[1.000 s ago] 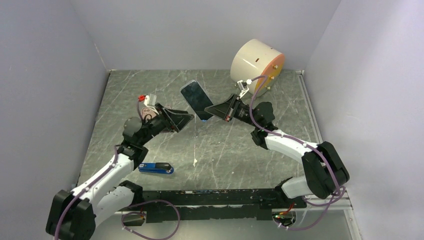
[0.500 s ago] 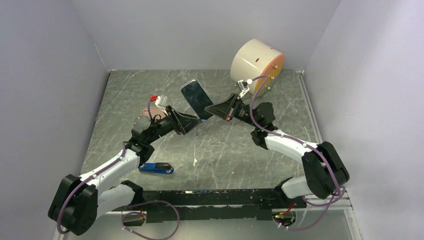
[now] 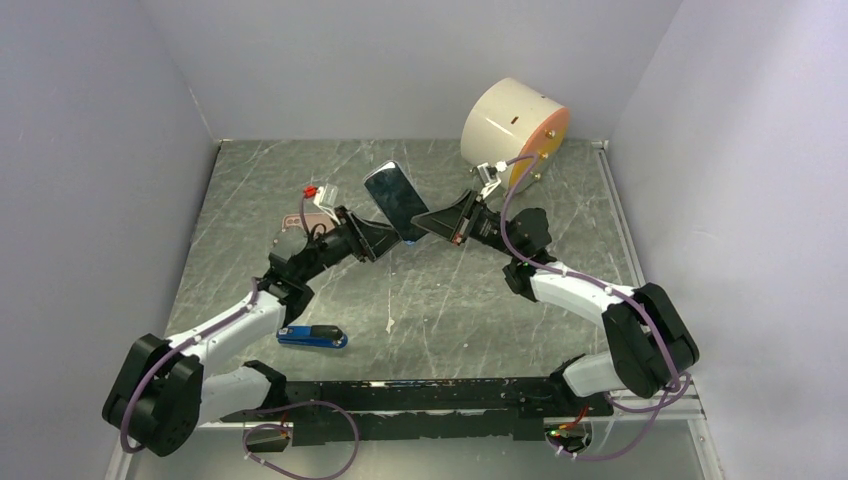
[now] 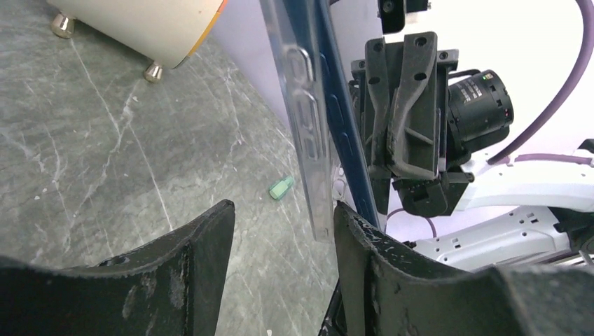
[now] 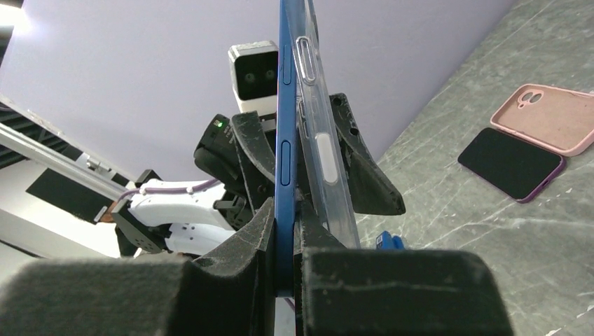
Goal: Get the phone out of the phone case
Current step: Remove the phone case from the phone, then place the phone case at the center of the board.
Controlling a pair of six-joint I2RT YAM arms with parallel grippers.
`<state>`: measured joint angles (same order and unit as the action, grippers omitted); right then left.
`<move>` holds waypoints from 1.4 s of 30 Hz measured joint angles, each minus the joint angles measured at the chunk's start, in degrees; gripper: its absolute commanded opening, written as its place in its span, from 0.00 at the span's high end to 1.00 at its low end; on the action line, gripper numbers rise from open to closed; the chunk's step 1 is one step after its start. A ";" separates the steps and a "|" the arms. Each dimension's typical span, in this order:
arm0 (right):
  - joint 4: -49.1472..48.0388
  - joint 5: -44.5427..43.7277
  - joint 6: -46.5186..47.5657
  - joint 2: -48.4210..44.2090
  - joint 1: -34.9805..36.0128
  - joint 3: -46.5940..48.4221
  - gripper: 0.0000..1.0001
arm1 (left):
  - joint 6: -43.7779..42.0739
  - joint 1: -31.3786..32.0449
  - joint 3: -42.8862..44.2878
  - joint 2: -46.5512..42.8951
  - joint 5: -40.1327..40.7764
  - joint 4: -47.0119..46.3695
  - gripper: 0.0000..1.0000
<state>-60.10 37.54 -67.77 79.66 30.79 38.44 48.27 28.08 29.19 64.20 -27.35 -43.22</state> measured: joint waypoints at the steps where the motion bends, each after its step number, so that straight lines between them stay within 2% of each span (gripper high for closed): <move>1: -0.04 0.02 -0.02 0.00 0.00 -0.13 1.00 | 0.33 0.00 0.17 0.48 0.28 -0.35 0.45; 14: 1.55 2.36 2.08 -1.42 0.07 -1.14 1.00 | -0.79 0.00 3.72 3.23 6.12 -1.75 0.96; 15: 1.95 2.51 2.51 -1.75 0.07 -1.29 1.00 | -1.07 0.00 3.91 3.13 6.82 -1.36 0.97; 24: 5.31 3.56 6.29 -4.09 0.04 -3.02 1.00 | -2.62 -0.17 4.72 0.87 15.61 4.76 0.98; 32: 13.42 3.85 12.76 -8.87 -1.62 -4.92 1.00 | -1.73 -3.10 4.87 0.37 20.33 9.14 0.98; 36: 16.72 2.82 16.31 -11.87 -3.93 -5.99 1.00 | 0.59 -6.38 4.83 -0.04 21.53 12.04 0.97; 42: 20.46 -0.02 21.42 -13.35 -6.10 -7.45 1.00 | 3.54 -15.78 3.48 -3.43 22.97 16.15 0.98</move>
<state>-39.64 37.52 -46.35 66.30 24.69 30.98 51.81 12.29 32.67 60.77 -4.38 -27.07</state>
